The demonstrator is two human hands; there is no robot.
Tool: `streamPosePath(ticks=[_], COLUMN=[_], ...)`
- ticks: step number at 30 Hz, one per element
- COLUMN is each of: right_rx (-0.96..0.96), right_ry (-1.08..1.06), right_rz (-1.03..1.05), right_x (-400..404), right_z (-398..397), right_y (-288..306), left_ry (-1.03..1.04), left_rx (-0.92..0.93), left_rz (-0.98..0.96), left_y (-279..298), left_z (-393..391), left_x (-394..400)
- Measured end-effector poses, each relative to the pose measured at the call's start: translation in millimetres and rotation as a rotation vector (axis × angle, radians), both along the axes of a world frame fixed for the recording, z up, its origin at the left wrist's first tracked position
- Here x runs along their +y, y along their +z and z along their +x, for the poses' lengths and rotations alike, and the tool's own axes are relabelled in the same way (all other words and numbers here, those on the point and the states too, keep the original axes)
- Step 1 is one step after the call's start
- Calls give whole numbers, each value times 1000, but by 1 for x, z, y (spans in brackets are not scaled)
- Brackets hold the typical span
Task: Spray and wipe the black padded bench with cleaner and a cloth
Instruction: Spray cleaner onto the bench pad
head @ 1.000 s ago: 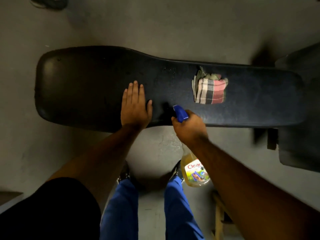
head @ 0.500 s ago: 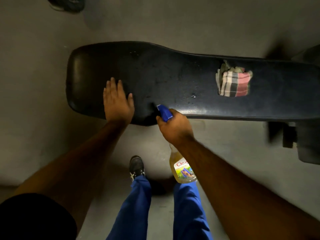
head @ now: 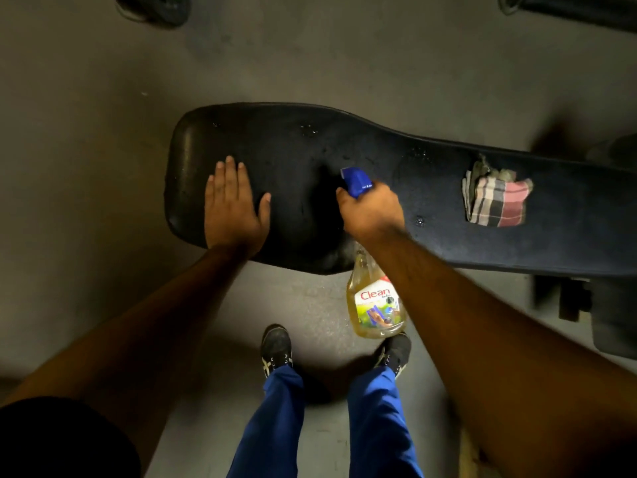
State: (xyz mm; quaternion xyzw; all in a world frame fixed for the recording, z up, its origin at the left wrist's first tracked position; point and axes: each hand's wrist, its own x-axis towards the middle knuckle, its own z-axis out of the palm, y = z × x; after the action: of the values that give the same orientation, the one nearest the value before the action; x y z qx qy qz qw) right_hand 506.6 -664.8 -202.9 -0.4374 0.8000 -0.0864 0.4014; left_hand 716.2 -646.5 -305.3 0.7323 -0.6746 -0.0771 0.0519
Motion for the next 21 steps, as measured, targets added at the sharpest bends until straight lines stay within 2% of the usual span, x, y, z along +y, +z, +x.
streamPosePath(ticks=[3, 6, 9, 11, 14, 21], right_rx=[50, -64, -122, -150, -170, -114], right_ry=[28, 14, 79, 138, 218, 310], right_rz=[25, 84, 96, 87, 90, 66], right_x=[-14, -15, -13, -14, -22, -35], right_z=[14, 30, 51, 72, 109, 158], right_y=[-3, -3, -1, -1, -1, 0], left_ry=[0, -5, 0, 85, 221, 164], left_rx=[1, 34, 142, 186, 228, 242], left_rz=[21, 34, -29, -75, -29, 14], left_y=[-2, 1, 5, 7, 4, -10], left_z=[0, 3, 9, 21, 43, 52], left_x=[1, -1, 4, 16, 36, 42])
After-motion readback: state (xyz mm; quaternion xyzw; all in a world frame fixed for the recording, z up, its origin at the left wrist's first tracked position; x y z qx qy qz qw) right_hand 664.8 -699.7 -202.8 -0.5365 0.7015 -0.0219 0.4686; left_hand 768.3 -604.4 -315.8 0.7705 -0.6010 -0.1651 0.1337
